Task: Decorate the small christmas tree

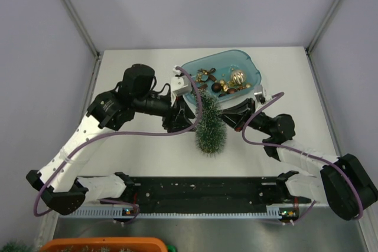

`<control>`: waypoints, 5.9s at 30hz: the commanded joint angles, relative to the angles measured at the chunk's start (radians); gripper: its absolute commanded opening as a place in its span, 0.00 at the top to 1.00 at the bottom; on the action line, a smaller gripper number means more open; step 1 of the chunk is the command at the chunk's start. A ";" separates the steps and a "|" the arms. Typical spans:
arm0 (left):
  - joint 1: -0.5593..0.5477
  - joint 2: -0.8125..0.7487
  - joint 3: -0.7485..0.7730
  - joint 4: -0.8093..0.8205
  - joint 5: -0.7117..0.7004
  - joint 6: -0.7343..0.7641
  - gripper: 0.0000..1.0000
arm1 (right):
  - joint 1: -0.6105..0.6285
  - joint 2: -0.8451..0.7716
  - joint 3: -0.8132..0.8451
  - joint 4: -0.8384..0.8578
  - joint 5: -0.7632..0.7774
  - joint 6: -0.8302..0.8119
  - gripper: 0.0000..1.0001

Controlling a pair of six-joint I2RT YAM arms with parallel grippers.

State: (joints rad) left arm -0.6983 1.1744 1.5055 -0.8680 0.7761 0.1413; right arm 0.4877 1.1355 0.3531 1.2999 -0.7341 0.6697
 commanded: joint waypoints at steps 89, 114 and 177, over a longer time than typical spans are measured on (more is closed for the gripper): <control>0.016 -0.045 -0.110 0.021 0.091 0.109 0.66 | -0.009 -0.023 0.004 0.226 -0.016 -0.013 1.00; 0.000 -0.045 -0.133 0.054 0.048 0.087 0.68 | -0.009 -0.019 0.000 0.256 -0.025 0.005 1.00; 0.010 -0.053 -0.177 0.084 0.178 0.050 0.74 | -0.009 -0.019 -0.020 0.297 -0.013 0.033 1.00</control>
State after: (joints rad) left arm -0.6838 1.1458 1.3300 -0.8001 0.9009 0.1810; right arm 0.4877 1.1210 0.3397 1.3090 -0.7525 0.6998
